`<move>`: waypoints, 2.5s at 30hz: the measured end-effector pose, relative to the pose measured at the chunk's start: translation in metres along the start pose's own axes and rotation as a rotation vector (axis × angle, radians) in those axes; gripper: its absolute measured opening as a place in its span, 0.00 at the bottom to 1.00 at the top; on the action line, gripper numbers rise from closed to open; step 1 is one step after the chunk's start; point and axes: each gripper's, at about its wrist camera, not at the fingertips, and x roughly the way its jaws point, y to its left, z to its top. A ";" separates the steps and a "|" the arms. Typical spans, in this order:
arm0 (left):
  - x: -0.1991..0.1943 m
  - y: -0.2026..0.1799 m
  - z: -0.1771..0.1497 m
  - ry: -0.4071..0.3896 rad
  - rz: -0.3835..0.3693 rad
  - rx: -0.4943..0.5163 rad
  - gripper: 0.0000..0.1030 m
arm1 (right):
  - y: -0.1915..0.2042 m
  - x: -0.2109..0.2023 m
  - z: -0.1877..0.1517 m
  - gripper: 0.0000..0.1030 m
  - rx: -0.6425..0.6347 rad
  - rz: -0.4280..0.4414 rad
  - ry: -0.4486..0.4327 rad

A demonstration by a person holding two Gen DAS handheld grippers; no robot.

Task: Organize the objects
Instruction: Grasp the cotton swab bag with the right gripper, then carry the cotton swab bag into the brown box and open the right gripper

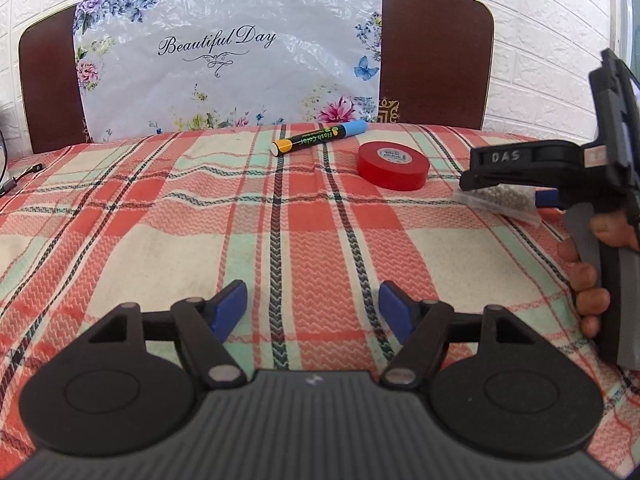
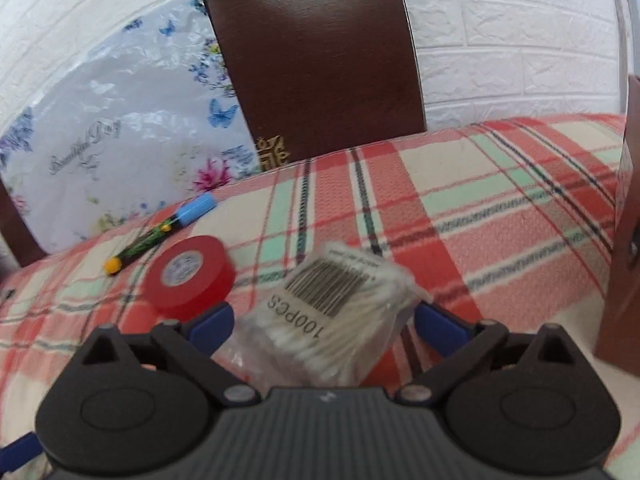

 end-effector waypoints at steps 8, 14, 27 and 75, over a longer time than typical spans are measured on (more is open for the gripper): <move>0.001 0.001 0.001 0.000 -0.003 -0.002 0.72 | 0.004 -0.026 -0.020 0.34 -0.138 0.027 0.009; -0.002 -0.003 0.005 0.022 0.001 0.014 0.71 | -0.021 -0.097 -0.062 0.27 -0.179 0.097 0.054; -0.061 -0.119 0.022 0.158 -0.744 0.091 0.73 | -0.077 -0.187 -0.104 0.29 -0.043 0.273 0.132; -0.041 -0.336 0.100 0.053 -0.634 0.367 0.48 | -0.206 -0.219 -0.036 0.85 -0.085 -0.365 -0.436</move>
